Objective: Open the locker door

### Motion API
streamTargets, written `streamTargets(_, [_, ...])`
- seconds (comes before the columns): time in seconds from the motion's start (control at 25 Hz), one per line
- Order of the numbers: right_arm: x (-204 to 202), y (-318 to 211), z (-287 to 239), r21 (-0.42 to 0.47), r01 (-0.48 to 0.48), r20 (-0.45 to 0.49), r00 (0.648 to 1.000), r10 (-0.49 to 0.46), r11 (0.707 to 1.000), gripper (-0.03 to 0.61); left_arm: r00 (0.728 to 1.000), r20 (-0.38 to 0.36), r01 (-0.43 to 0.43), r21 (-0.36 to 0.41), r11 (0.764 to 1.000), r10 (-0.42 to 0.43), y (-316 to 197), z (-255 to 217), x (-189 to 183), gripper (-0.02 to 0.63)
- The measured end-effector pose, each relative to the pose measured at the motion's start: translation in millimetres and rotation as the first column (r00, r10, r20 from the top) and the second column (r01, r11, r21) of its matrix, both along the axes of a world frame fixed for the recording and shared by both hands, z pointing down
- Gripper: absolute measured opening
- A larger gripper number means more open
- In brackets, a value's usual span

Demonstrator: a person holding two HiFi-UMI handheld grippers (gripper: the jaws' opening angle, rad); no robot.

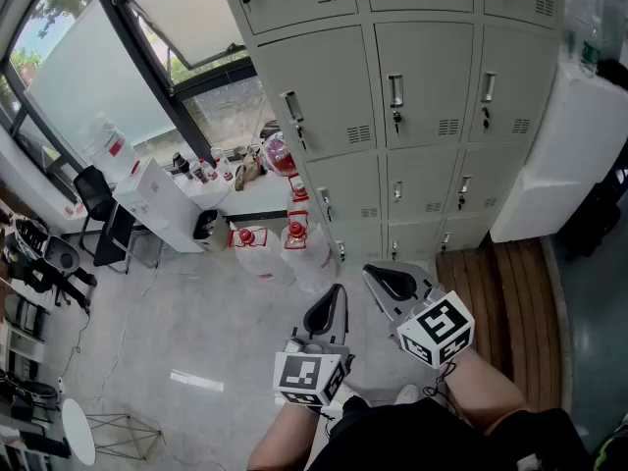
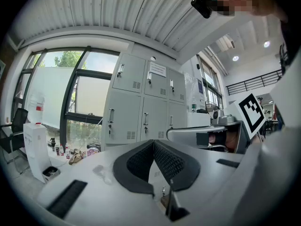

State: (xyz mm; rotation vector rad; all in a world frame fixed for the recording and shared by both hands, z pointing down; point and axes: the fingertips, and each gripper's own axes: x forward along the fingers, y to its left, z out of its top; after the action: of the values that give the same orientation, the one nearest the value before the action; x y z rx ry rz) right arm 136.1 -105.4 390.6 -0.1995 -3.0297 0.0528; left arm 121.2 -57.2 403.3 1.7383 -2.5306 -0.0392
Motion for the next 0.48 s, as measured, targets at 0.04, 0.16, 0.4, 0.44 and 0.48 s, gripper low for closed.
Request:
streamTargets(0.04, [-1.4,0.3,0.3,-0.001,-0.001,-0.002,1.000,0.001,1.000,0.054,1.000,0.001,-0.002,-0.002,1.000,0.002,0.2,0.0,-1.1,0.017])
streamTargets(0.16, [-5.7,2.0,-0.3,-0.008,0.000,-0.001,1.000,0.000,1.000,0.054,1.000,0.000,-0.004,-0.006,1.000,0.004,1.7,-0.3,-4.4,0.017])
streamTargets(0.4, [-18.8,8.6,-3.4,-0.012,0.008,0.016,1.000,-0.007,1.000,0.054,1.000,-0.006,0.003,-0.003,1.000,-0.003,8.4,0.4,-16.6,0.017])
streamTargets(0.44, [-22.0,9.8,-3.0,-0.012,0.008,0.015,1.000,-0.008,1.000,0.054,1.000,-0.007,0.004,-0.003,1.000,-0.004,10.0,0.6,-19.5,0.017])
streamTargets(0.48, [-25.5,11.2,-2.8,-0.013,0.009,0.014,1.000,-0.009,1.000,0.054,1.000,-0.008,0.005,-0.004,1.000,-0.005,11.7,0.9,-22.7,0.017])
